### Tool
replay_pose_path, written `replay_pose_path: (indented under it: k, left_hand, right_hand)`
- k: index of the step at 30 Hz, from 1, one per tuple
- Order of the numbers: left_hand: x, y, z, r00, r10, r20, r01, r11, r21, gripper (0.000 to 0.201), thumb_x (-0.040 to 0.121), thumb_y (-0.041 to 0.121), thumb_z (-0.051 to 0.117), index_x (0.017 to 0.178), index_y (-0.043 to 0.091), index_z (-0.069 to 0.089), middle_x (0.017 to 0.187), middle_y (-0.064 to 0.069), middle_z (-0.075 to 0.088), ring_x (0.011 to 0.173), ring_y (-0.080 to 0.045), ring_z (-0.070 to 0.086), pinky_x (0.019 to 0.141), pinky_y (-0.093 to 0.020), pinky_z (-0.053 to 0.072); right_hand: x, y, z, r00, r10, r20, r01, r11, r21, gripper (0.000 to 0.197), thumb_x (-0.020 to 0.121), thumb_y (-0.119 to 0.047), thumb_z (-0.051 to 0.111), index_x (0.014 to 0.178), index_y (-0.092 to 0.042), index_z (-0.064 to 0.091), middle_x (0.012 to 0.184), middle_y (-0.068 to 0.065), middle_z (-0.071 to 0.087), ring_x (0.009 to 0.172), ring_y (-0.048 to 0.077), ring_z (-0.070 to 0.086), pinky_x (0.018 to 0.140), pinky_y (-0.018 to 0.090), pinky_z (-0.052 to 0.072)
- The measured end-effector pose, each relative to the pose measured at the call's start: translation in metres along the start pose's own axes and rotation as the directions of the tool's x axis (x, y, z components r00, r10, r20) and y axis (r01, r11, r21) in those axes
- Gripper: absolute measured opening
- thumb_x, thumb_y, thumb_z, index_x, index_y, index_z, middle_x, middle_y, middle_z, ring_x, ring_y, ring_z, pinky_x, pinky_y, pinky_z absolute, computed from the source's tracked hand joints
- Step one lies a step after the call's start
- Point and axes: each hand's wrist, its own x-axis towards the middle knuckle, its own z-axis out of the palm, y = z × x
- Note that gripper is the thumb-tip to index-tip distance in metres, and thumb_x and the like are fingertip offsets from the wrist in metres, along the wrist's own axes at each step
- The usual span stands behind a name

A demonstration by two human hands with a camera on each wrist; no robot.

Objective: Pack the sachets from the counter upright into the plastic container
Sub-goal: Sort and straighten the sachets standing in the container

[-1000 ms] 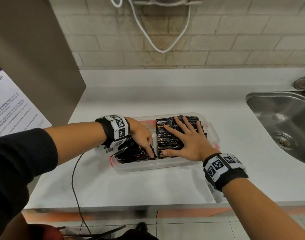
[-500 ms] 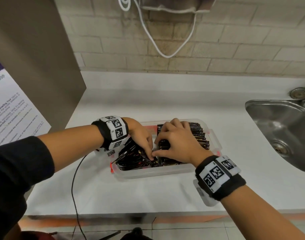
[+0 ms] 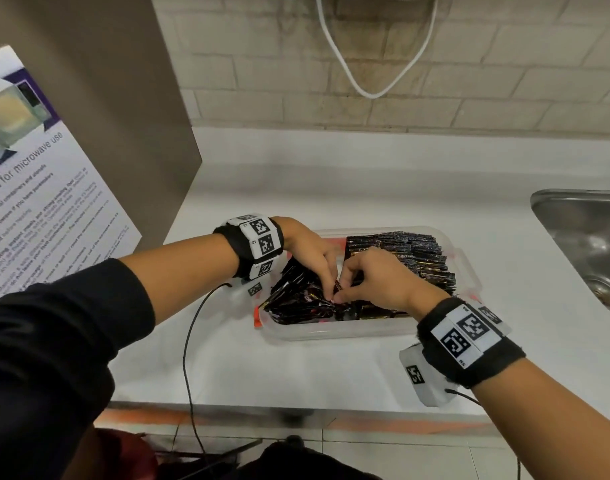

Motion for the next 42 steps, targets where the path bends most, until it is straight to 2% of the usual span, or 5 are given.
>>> replay_pose_path:
  k: [7, 15, 26, 31, 42]
  left_hand:
    - [0.008, 0.019, -0.007, 0.999, 0.025, 0.022, -0.027, 0.996, 0.086, 0.017, 0.077, 0.048, 0.08, 0.07, 0.033, 0.078, 0.118, -0.002, 0.069, 0.116, -0.018, 0.06, 0.106, -0.038, 0.047]
    - [-0.006, 0.008, -0.008, 1.0, 0.014, 0.014, -0.016, 0.986, 0.164, 0.078, 0.068, 0.066, 0.079, 0.132, 0.027, 0.059, 0.122, 0.005, 0.068, 0.114, -0.017, 0.063, 0.105, -0.038, 0.05]
    - [-0.023, 0.0, -0.003, 1.0, 0.007, 0.023, -0.012, 0.973, 0.23, 0.068, 0.083, 0.079, 0.052, 0.119, 0.024, 0.07, 0.132, 0.004, 0.059, 0.124, -0.018, 0.05, 0.113, -0.042, 0.038]
    - [-0.028, -0.007, -0.009, 0.999, 0.034, 0.017, -0.037, 0.975, 0.218, 0.036, 0.082, 0.077, 0.057, 0.084, 0.043, 0.069, 0.117, 0.007, 0.063, 0.126, -0.02, 0.049, 0.112, -0.04, 0.036]
    - [-0.03, -0.013, -0.007, 0.994, 0.021, 0.108, -0.052, 0.954, 0.297, 0.053, 0.083, 0.084, 0.044, 0.103, 0.044, 0.07, 0.139, 0.009, 0.052, 0.139, -0.02, 0.033, 0.119, -0.047, 0.021]
  right_hand:
    - [-0.007, 0.017, -0.005, 0.999, -0.014, -0.045, 0.022, 0.983, 0.183, 0.023, 0.076, -0.027, 0.087, 0.077, -0.014, 0.068, 0.075, -0.007, 0.065, 0.068, 0.0, 0.055, 0.059, 0.014, 0.038]
    - [-0.01, 0.018, -0.031, 0.99, -0.015, -0.143, 0.067, 0.928, 0.367, 0.014, 0.09, -0.021, 0.075, 0.089, -0.016, 0.062, 0.081, 0.004, 0.069, 0.073, 0.012, 0.06, 0.074, 0.024, 0.046]
    - [0.006, 0.009, -0.041, 0.985, -0.025, -0.173, 0.072, 0.96, 0.272, 0.009, 0.09, -0.019, 0.075, 0.095, -0.014, 0.07, 0.081, 0.009, 0.075, 0.084, 0.032, 0.069, 0.085, 0.045, 0.053]
    - [0.015, 0.001, -0.055, 0.955, -0.055, -0.291, 0.144, 0.945, 0.295, 0.007, 0.088, -0.023, 0.078, 0.092, -0.02, 0.072, 0.077, 0.001, 0.074, 0.064, 0.013, 0.054, 0.065, 0.026, 0.043]
    - [0.059, -0.005, -0.058, 0.961, -0.031, -0.274, 0.053, 0.996, 0.075, 0.009, 0.089, -0.015, 0.075, 0.098, -0.016, 0.075, 0.086, 0.0, 0.073, 0.072, 0.004, 0.059, 0.073, 0.025, 0.046]
